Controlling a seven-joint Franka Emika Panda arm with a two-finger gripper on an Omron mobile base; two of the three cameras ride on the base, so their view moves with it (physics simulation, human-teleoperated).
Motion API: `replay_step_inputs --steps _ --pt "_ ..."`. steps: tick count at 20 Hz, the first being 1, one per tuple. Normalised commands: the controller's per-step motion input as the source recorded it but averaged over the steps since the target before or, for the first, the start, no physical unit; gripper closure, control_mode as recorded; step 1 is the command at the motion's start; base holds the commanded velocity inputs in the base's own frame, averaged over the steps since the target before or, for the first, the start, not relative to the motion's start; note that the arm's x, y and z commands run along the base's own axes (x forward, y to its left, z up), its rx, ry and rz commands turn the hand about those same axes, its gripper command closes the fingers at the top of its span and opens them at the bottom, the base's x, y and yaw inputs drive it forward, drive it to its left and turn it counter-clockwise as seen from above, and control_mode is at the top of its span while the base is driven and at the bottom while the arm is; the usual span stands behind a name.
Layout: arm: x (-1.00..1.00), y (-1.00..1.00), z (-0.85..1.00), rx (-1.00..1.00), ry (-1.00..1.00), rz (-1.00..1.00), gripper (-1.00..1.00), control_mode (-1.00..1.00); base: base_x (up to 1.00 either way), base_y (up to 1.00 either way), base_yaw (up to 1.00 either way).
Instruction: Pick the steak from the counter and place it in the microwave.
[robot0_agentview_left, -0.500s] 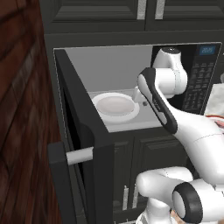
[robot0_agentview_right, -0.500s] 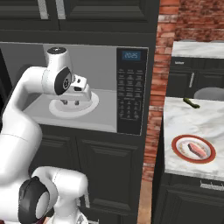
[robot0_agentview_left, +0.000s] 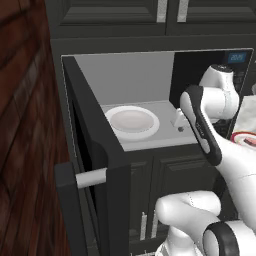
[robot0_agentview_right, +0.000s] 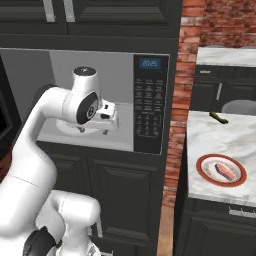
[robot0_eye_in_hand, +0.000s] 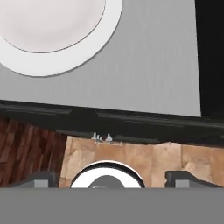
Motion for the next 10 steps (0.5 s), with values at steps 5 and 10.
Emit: replay_step_inputs --steps 5,10 --pt "-0.9 -1.0 -0.25 0.2 -0.21 0.33 -1.0 -1.0 0.0 0.0 0.0" --pt "-0.68 -1.0 -0.24 0.16 -0.16 0.38 -1.0 -1.0 0.0 0.0 0.0"
